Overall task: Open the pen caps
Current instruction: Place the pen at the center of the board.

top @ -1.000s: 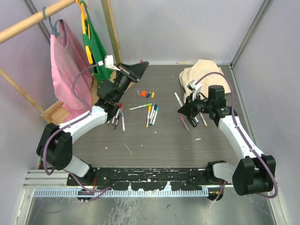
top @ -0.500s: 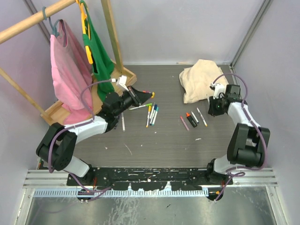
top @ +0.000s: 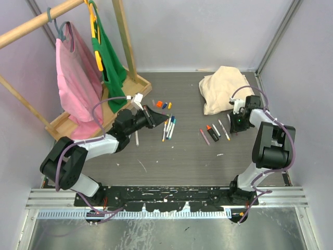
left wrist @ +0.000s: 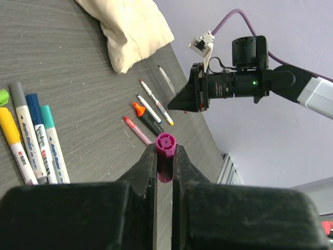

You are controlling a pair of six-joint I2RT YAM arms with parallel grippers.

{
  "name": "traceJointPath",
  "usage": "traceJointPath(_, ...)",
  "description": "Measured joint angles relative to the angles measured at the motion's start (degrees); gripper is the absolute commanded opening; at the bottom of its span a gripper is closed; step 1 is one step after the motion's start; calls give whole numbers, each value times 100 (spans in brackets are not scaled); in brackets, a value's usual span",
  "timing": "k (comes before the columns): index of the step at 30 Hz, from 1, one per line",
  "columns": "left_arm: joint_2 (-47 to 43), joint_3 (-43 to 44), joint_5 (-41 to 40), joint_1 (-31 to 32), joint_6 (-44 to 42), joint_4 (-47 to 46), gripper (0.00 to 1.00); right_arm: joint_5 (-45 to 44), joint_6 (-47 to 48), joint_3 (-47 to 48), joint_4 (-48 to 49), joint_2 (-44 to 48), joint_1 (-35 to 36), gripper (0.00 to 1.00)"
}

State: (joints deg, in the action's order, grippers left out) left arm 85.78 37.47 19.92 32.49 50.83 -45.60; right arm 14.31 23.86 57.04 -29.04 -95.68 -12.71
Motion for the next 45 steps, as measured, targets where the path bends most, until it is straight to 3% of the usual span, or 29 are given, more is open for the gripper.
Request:
traceJointPath(19, 184, -107, 372, 0, 262, -170, 0, 55, 136, 273, -350, -363, 0, 28)
traceJointPath(45, 511, 87, 358, 249, 175, 164, 0, 205, 149, 289, -407, -354, 0, 36)
